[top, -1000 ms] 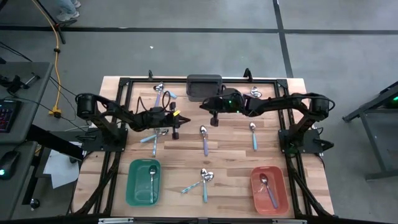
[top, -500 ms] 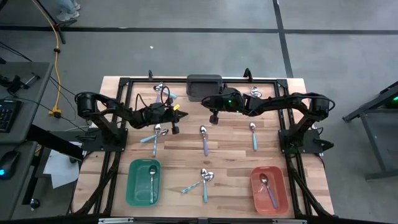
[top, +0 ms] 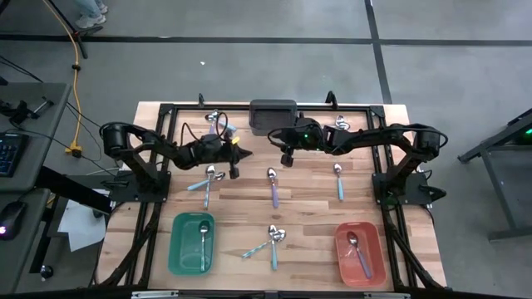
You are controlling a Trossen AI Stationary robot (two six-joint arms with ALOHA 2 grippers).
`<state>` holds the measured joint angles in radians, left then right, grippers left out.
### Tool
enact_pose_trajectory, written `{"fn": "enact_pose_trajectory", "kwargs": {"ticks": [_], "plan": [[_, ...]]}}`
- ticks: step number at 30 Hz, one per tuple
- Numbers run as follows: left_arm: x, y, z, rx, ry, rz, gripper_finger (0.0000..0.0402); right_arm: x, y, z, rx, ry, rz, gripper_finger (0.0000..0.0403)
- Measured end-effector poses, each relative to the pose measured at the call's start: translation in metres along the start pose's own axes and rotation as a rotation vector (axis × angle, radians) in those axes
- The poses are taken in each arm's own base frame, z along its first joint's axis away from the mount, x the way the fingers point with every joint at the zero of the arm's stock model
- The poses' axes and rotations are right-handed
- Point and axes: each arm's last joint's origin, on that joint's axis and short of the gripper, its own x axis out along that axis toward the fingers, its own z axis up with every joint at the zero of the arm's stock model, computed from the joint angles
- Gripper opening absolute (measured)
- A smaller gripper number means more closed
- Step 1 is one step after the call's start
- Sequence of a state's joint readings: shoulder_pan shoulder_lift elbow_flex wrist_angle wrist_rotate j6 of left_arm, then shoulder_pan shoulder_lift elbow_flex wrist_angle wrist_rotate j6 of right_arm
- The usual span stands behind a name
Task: Sort silverware by color (type)
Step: Put the blue spoon into the black bin
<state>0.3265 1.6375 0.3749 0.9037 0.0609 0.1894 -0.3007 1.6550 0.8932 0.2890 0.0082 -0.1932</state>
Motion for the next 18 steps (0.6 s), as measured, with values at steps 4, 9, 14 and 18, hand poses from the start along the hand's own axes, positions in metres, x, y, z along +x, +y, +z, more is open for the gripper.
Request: {"fn": "enact_pose_trajectory", "kwargs": {"ticks": [4, 9, 14, 18], "plan": [[0.006, -0.010, 0.008, -0.027, 0.010, -0.091, 0.0000, 0.000, 0.000, 0.001, -0.044, -0.009, -0.002, 0.0077], [0.010, -0.030, 0.016, 0.028, 0.128, -0.164, 0.0000, 0.000, 0.005, 0.001, -0.076, -0.005, 0.012, 0.0029], [0.001, -0.055, 0.029, 0.093, 0.376, -0.181, 0.0000, -0.001, 0.019, -0.002, -0.071, 0.040, 0.058, 0.0004], [-0.019, -0.075, 0.038, 0.139, 0.559, -0.160, 0.0000, -0.001, 0.028, -0.004, -0.090, 0.068, 0.086, 0.0005]]}}
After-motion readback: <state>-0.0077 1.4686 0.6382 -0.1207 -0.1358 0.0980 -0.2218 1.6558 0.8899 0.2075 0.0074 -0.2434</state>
